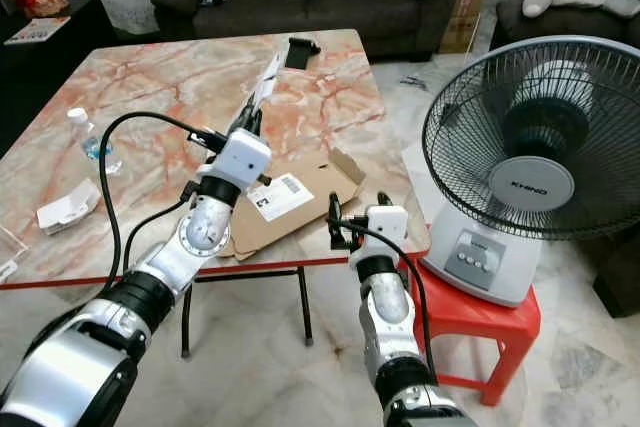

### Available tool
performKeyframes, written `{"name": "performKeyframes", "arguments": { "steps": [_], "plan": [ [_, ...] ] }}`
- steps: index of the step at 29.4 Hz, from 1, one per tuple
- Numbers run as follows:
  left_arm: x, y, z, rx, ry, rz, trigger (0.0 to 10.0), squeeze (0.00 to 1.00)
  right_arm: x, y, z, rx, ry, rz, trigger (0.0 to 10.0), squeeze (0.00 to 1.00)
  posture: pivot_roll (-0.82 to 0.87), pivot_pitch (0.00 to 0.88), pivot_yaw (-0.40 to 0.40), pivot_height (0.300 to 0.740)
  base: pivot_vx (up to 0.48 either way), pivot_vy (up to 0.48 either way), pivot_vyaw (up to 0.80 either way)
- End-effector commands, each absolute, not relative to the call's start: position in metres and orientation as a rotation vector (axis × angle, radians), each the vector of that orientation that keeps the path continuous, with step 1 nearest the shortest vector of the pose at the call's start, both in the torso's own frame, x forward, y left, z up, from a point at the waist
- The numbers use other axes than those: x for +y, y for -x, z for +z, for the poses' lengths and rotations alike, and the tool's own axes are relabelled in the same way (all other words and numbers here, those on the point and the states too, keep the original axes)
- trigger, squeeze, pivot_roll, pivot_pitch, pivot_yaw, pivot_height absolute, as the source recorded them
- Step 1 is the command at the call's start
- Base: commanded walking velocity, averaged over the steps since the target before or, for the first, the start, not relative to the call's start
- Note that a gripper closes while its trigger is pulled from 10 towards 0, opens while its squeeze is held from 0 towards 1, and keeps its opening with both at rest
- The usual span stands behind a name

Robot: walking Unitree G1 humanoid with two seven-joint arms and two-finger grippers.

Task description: Picking trash to rubbish bin

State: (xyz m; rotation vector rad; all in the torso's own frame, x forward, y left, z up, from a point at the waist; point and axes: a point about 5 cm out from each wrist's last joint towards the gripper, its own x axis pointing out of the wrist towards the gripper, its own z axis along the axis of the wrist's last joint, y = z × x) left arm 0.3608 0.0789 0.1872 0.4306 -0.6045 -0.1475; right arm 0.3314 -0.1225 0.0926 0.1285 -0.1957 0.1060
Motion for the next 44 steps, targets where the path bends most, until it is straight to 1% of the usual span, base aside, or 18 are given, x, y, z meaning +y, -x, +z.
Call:
{"name": "performKeyframes", "arguments": {
  "steps": [1,4,7,10,28,44],
  "plan": [
    [0.087,-0.360,0.197,-0.639,-0.347,-0.111,10.0,0.00,-0.123,-0.338,0.113,-0.286,-0.150,0.089,10.0,0.00,-0.07,0.000,0.065,0.740,0.000,0.000,0.00],
    [0.090,-0.361,0.200,-0.640,-0.311,-0.093,10.0,0.00,-0.122,-0.342,0.130,-0.360,-0.158,0.086,10.0,0.00,-0.07,0.000,0.064,0.740,0.000,0.000,0.00],
    [0.091,-0.360,0.201,-0.650,-0.320,-0.099,10.0,0.00,-0.120,-0.344,0.141,-0.399,-0.164,0.092,10.0,0.00,-0.07,0.000,0.063,0.740,0.000,0.000,0.00],
    [0.090,-0.358,0.199,-0.661,-0.345,-0.150,10.0,0.00,-0.117,-0.346,0.152,-0.440,-0.170,0.104,10.0,0.00,-0.06,0.000,0.060,0.740,0.000,0.000,0.00],
    [0.089,-0.353,0.208,-0.725,-0.378,-0.172,10.0,0.00,-0.115,-0.346,0.169,-0.497,-0.176,0.119,10.0,0.00,-0.06,0.000,0.056,0.740,0.000,0.000,0.00],
    [0.088,-0.351,0.210,-0.738,-0.402,-0.171,10.0,0.00,-0.117,-0.345,0.167,-0.481,-0.177,0.113,10.0,0.00,-0.06,0.000,0.060,0.740,-0.260,0.000,0.00]
  ]
}}
